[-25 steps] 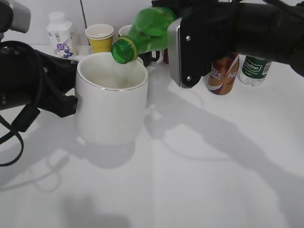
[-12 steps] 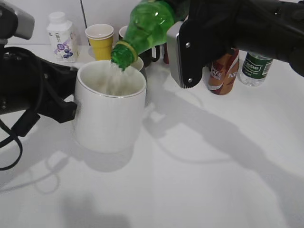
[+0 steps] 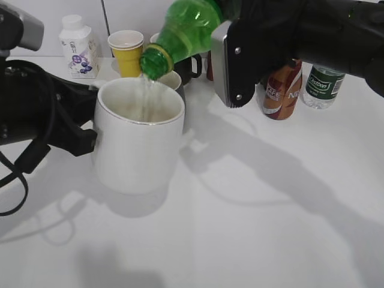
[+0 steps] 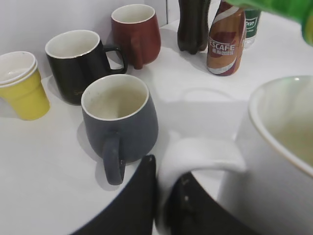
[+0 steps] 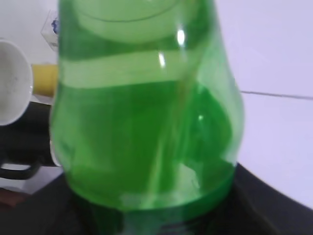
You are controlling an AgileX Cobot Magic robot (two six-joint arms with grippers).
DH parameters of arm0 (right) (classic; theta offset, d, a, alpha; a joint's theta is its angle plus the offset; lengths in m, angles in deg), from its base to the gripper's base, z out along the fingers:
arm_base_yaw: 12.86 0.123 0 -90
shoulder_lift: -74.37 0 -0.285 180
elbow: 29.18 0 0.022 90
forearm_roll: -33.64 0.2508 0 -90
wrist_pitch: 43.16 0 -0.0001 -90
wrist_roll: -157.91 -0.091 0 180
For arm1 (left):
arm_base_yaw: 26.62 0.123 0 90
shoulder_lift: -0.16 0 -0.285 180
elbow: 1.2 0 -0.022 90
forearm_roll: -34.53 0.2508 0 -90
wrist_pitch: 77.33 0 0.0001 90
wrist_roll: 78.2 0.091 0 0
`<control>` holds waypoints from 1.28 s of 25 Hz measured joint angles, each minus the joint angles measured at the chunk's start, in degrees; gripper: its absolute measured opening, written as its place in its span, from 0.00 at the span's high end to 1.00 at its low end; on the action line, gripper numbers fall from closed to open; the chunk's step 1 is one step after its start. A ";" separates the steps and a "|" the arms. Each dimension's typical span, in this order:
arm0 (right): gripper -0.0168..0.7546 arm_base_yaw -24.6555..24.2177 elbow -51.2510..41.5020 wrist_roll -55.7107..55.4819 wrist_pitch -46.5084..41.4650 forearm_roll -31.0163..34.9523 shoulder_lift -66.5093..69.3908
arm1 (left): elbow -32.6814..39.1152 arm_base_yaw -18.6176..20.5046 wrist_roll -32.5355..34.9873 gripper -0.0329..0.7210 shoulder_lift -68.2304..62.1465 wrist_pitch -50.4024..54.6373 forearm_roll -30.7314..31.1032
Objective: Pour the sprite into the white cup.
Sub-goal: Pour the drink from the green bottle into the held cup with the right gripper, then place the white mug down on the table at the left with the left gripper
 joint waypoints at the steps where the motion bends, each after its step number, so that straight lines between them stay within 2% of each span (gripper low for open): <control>1: 0.44 0.00 0.00 -1.42 -0.32 0.00 0.00 | 0.00 0.00 0.00 0.90 0.00 0.00 0.00; 4: 0.44 0.00 0.00 -7.91 -2.15 -0.36 0.00 | 0.00 0.00 0.00 0.90 0.00 -0.80 0.00; 7: 0.44 0.00 0.00 -16.81 -3.63 -3.75 0.00 | 0.00 0.00 0.13 0.90 0.00 -2.39 0.19; 11: 0.44 0.00 0.00 -33.10 -3.94 -9.44 0.00 | 0.00 0.00 0.13 0.90 -0.05 -4.92 0.19; 15: 0.44 0.00 0.00 -54.00 -4.07 -11.14 0.00 | 0.00 1.49 0.13 0.90 -0.06 -8.28 0.19; 18: 0.44 0.00 0.00 -73.02 -4.31 -10.48 0.00 | 0.00 5.49 0.38 0.90 -0.11 -10.64 0.25; 22: 0.44 -0.05 0.00 -89.35 -5.49 -6.10 0.00 | 0.00 14.68 1.04 0.90 -2.38 -18.15 0.26; 25: 0.44 -0.05 0.00 -94.02 -6.17 -4.40 0.00 | 0.00 21.14 1.04 0.90 -7.10 -27.00 -0.05; 27: 0.44 -0.05 0.00 -94.95 -6.58 -4.12 0.00 | 0.00 24.08 1.19 0.90 -11.38 -33.67 -0.43; 32: 0.44 -0.05 0.02 -95.60 -11.37 -2.00 0.00 | -0.07 27.22 3.59 0.90 -24.44 -48.05 -2.76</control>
